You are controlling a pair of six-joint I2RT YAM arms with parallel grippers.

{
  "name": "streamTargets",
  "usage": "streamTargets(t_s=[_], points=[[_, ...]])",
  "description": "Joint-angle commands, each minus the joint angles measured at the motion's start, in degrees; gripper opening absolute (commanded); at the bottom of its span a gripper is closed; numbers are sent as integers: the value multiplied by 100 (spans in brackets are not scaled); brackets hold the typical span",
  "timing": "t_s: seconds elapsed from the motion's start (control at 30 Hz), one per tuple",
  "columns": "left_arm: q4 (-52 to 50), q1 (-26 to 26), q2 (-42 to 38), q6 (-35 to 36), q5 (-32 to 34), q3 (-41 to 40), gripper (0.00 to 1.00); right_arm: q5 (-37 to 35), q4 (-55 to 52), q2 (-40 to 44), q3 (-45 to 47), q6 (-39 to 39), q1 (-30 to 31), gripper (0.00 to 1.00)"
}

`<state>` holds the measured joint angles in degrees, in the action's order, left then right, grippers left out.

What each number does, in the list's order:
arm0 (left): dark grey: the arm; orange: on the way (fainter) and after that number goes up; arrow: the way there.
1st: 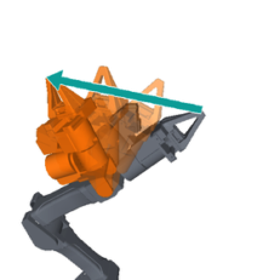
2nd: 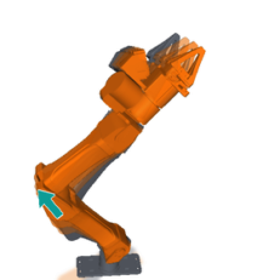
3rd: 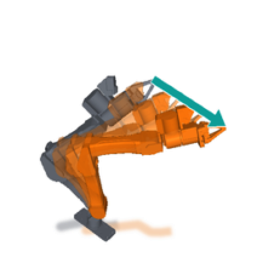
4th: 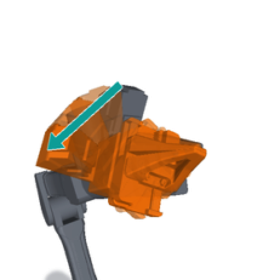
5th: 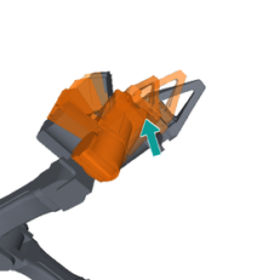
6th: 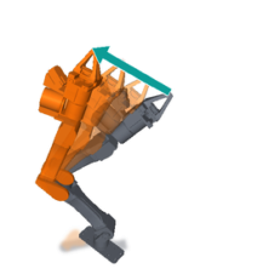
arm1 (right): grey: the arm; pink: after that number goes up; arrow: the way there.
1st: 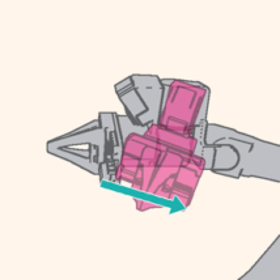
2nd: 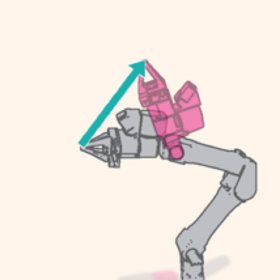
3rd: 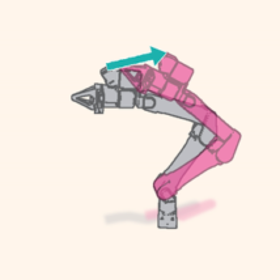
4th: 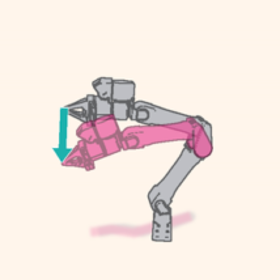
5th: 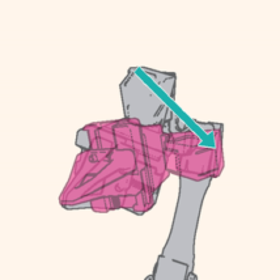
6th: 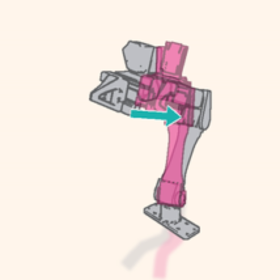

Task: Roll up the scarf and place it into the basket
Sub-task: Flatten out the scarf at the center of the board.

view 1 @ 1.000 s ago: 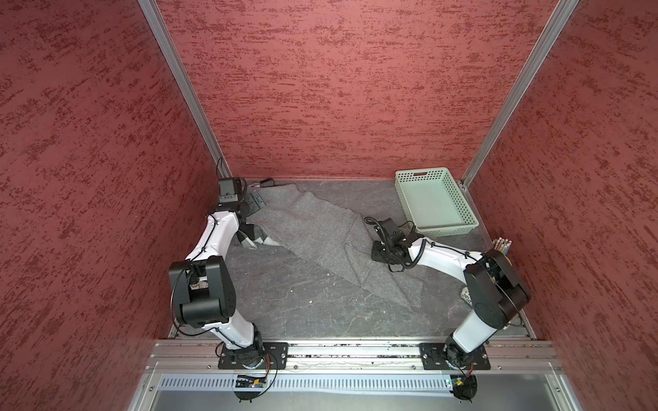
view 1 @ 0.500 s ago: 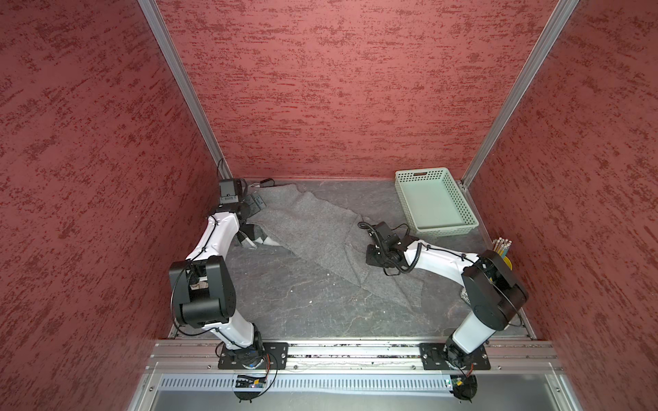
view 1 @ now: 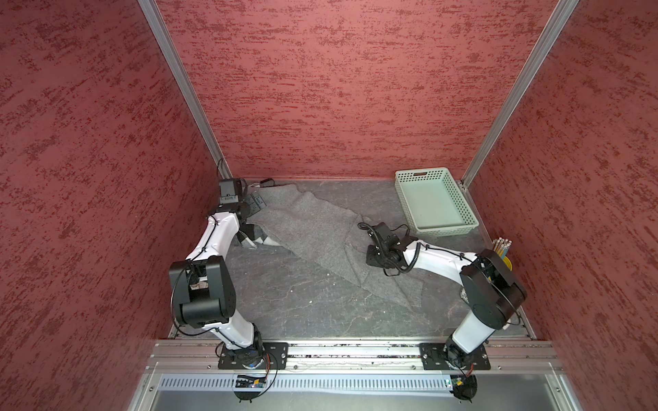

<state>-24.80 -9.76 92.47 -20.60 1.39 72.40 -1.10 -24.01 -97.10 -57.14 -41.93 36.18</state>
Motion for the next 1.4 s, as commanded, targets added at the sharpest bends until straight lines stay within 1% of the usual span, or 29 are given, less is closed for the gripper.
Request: streamTargets(t_s=[0.0, 0.13, 0.23, 0.3, 0.33, 0.57, 0.73, 0.9, 0.97, 1.07, 1.17, 1.37], points=[[128, -39, -11, -54, -59, -24, 100, 20, 115, -64, 98, -150, 29, 35], [140, -43, -9, -58, -60, -16, 100, 26, 133, -48, 76, -149, 63, 24], [132, -38, -9, -68, -64, -7, 100, -14, 90, 25, 59, -166, 73, 12], [125, -37, -9, -65, -62, -2, 100, -119, -37, 119, 21, -169, 73, 2], [124, -36, -9, -58, -60, 2, 100, -177, -118, 173, -4, -158, 73, 0], [91, -50, -43, -41, -40, 36, 100, -909, -885, 878, -95, -149, 49, 0], [82, -45, -20, -32, -29, 85, 100, -1595, -1509, 1475, -55, -143, -189, 0], [33, -70, 8, 18, -29, 217, 100, -2082, -1851, 1858, 96, 97, -726, 0], [29, -103, 4, 46, -50, 277, 100, -2292, -1929, 1929, 199, 243, -1054, 0], [9, -166, 8, 92, -74, 357, 99, -2419, -1827, 1992, 388, 509, -1551, 0], [7, -264, 25, 125, -130, 421, 100, -2481, -1685, 1974, 535, 679, -1925, 0], [56, -732, 236, 118, -496, 540, 100, -2763, -1449, 1790, 653, 775, -2314, 0]])
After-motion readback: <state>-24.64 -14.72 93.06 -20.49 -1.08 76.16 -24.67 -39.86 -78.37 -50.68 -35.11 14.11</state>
